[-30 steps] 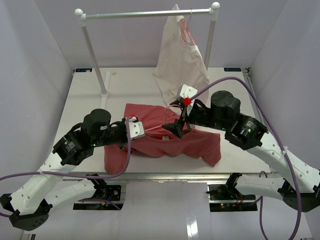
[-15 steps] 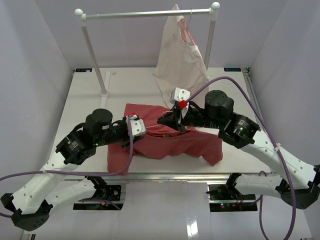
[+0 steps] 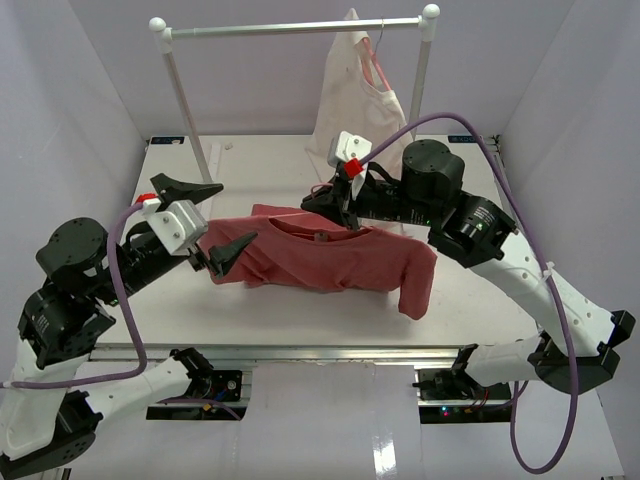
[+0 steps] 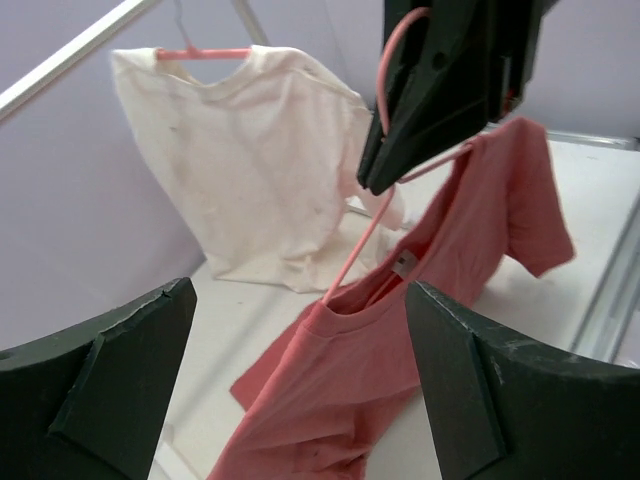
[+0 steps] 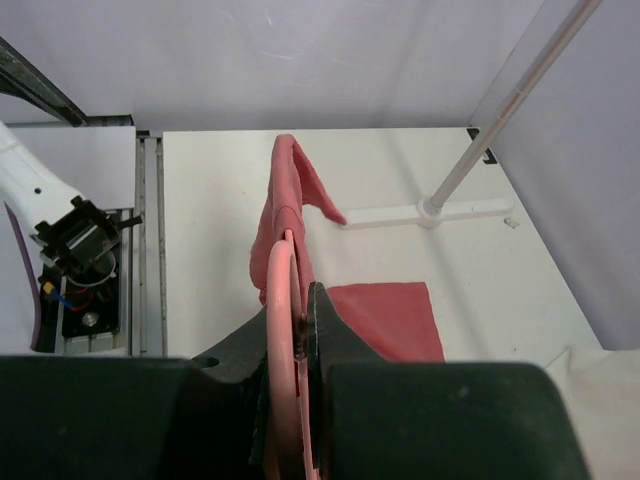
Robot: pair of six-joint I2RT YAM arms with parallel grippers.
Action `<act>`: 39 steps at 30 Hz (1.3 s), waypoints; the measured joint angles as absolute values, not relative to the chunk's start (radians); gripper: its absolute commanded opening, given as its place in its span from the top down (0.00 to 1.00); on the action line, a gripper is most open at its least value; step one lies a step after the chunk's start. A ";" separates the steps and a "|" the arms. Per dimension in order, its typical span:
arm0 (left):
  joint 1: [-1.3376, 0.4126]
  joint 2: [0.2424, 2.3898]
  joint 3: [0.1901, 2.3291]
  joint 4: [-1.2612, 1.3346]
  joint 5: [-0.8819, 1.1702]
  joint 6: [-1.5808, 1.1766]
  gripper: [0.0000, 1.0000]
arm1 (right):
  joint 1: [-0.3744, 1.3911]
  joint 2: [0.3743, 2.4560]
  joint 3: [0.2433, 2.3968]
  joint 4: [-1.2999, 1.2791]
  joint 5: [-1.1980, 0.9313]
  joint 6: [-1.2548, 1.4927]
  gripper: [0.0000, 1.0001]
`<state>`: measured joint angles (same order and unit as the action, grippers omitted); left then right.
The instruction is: Place the t-shirt on the hanger
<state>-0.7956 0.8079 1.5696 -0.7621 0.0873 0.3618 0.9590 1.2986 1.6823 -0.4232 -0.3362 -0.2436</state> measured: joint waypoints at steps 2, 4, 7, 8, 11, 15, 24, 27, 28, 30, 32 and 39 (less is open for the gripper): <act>-0.796 0.808 1.571 -0.782 0.129 0.356 0.05 | 0.958 1.282 1.662 -0.422 -0.352 -0.241 0.92; -0.796 0.829 1.575 -0.810 0.164 0.348 0.06 | 0.958 1.265 1.649 -0.426 -0.380 -0.231 0.92; -0.796 0.884 1.588 -0.846 0.216 0.337 0.07 | 0.958 1.236 1.629 -0.421 -0.431 -0.212 0.92; -0.796 0.908 1.592 -0.852 0.233 0.334 0.07 | 0.958 1.221 1.614 -0.415 -0.449 -0.206 0.92; -0.796 0.982 1.597 -0.864 0.291 0.329 0.10 | 0.958 1.152 1.551 -0.401 -0.499 -0.187 0.92; -0.796 1.072 1.593 -0.873 0.416 0.321 0.25 | 0.957 1.079 1.499 -0.388 -0.523 -0.184 0.92; -0.797 1.137 1.539 -0.887 0.609 0.325 0.59 | 0.956 1.032 1.394 -0.355 -0.507 -0.193 0.92; -0.797 1.137 1.520 -0.891 0.628 0.328 0.50 | 0.956 1.033 1.363 -0.346 -0.501 -0.192 0.92; -0.797 1.137 1.519 -0.896 0.630 0.330 0.46 | 0.956 1.033 1.357 -0.345 -0.501 -0.192 0.92; -0.797 1.135 1.518 -0.913 0.623 0.333 0.27 | 0.956 1.033 1.356 -0.345 -0.500 -0.193 0.92; -0.797 1.124 1.517 -0.926 0.601 0.338 0.23 | 0.956 1.033 1.356 -0.341 -0.500 -0.195 0.92; -0.802 1.018 1.492 -0.971 0.503 0.371 0.22 | 0.956 1.033 1.356 -0.345 -0.500 -0.203 0.92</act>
